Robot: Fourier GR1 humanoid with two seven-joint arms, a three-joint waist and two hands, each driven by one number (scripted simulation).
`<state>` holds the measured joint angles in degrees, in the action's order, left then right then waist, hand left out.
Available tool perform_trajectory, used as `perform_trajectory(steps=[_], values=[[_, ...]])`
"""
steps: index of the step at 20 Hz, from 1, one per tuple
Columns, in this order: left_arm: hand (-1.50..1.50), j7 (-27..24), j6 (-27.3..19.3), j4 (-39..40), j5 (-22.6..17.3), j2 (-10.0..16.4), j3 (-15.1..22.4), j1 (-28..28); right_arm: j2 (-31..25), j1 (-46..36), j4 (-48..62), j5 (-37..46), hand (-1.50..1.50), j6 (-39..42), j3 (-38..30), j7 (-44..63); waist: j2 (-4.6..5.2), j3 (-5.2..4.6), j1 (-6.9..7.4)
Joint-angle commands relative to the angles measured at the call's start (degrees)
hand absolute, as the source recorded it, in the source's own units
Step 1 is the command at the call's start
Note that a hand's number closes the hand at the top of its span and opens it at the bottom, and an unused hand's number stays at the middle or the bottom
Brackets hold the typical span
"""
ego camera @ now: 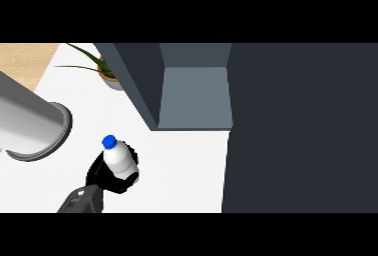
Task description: Pick up the bottled water, place it into the cabinet and close the cabinet
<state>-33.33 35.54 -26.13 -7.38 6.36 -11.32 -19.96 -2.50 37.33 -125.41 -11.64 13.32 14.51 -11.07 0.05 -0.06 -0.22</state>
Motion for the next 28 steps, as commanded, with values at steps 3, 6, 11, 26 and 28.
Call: perform_trajectory(steps=[3, 6, 11, 26, 28], values=[[1.5, -7.42, -0.01, -0.39, -6.61, 3.27, -7.49, 3.79, -0.63, -0.52, 5.02, -0.67, -1.5, 1.67, -1.76, -3.28, -0.02, 0.03, 0.15], [1.5, -6.81, -0.3, 3.05, -9.02, 3.15, -9.67, 0.27, 0.04, -0.89, 1.58, 1.91, -1.5, -0.2, 1.21, -0.78, 0.12, -0.05, -0.51], [1.5, -1.95, 0.24, -3.6, -11.5, 1.45, -8.02, 2.85, 1.02, 0.15, 3.74, 3.65, -1.5, -0.48, 3.17, -3.71, -0.11, 0.04, -0.19], [1.5, 14.53, -17.21, -34.65, -19.03, -6.27, 7.72, 10.52, 0.17, -1.13, -1.1, 1.53, -1.5, -3.38, 4.32, 1.87, -0.22, 0.06, -0.04], [1.5, 13.38, -18.32, -38.78, -17.09, -6.31, 8.67, 11.76, 0.51, -4.59, -0.1, 0.72, -1.5, -4.02, 3.69, 3.45, -0.14, 0.06, 0.19]])
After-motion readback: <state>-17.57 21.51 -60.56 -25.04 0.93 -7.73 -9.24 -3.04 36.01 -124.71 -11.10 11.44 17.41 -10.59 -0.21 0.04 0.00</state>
